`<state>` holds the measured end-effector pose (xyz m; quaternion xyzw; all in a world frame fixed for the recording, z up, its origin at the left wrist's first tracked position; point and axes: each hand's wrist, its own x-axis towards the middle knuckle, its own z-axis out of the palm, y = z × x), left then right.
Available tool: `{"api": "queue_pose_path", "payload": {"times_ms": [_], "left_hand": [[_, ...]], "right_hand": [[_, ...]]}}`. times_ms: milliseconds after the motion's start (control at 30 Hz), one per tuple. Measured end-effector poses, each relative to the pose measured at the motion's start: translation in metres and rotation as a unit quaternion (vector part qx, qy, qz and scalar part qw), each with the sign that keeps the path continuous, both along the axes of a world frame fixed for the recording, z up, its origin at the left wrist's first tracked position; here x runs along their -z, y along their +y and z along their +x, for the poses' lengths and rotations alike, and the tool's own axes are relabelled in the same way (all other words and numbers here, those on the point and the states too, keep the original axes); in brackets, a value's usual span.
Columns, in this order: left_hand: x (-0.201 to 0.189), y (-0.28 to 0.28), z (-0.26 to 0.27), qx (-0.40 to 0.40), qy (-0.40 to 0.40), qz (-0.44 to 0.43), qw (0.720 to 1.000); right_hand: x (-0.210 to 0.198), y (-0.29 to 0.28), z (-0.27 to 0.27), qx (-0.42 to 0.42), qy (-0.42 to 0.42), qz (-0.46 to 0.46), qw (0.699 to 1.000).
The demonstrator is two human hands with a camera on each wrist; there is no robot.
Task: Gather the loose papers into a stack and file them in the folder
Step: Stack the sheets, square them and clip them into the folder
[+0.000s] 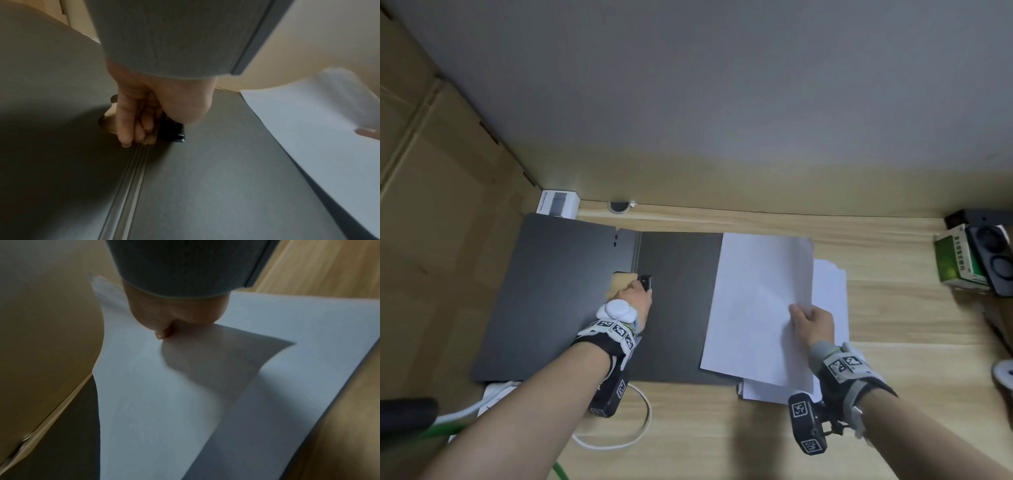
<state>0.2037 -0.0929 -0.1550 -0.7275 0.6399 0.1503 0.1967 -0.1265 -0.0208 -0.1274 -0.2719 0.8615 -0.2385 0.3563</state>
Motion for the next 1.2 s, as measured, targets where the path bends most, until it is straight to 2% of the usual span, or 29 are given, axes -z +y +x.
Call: {"api": "queue_pose_path", "payload": {"times_ms": [67, 167, 267, 333, 400, 500, 567, 633, 733, 933, 1100, 1200], "left_hand": [[-0.008, 0.002, -0.001, 0.008, -0.012, 0.005, 1.000], [-0.019, 0.001, -0.010, -0.028, -0.035, 0.022, 0.999], [-0.040, 0.005, -0.028, -0.020, -0.012, -0.012, 1.000], [-0.048, 0.011, -0.049, 0.015, 0.058, -0.042, 0.997], [-0.053, 0.024, -0.081, 0.016, 0.166, -0.038, 0.985], [-0.047, 0.052, -0.143, -0.054, 0.311, 0.014, 0.949], [-0.039, 0.068, -0.178, -0.104, 0.345, 0.051, 0.932], [-0.032, 0.078, -0.207, -0.132, 0.310, 0.074, 0.939], [-0.028, 0.084, -0.225, -0.172, 0.273, 0.069, 0.944], [-0.022, 0.109, -0.264, -0.236, 0.260, 0.091, 0.932], [-0.022, 0.128, -0.271, -0.220, 0.220, 0.026, 0.950], [-0.025, 0.134, -0.263, -0.245, 0.223, -0.035, 0.943]], "right_hand": [[-0.005, 0.009, -0.017, 0.001, 0.001, 0.004, 1.000], [-0.006, 0.023, -0.042, -0.004, 0.007, 0.010, 1.000], [-0.003, 0.031, -0.058, -0.015, -0.004, 0.014, 1.000], [-0.004, 0.034, -0.063, -0.031, -0.006, 0.019, 0.999], [-0.003, 0.037, -0.067, -0.050, -0.005, 0.017, 0.999], [-0.003, 0.043, -0.082, -0.066, 0.062, -0.001, 0.996], [-0.004, 0.045, -0.094, -0.048, 0.101, 0.000, 0.994], [-0.004, 0.047, -0.103, -0.038, 0.058, 0.028, 0.997], [0.003, 0.046, -0.103, -0.043, -0.044, 0.022, 0.998], [0.004, 0.074, -0.135, -0.021, -0.127, 0.068, 0.989], [-0.005, 0.094, -0.147, -0.020, -0.214, 0.017, 0.976], [-0.005, 0.099, -0.145, -0.029, -0.233, 0.019, 0.972]]}}
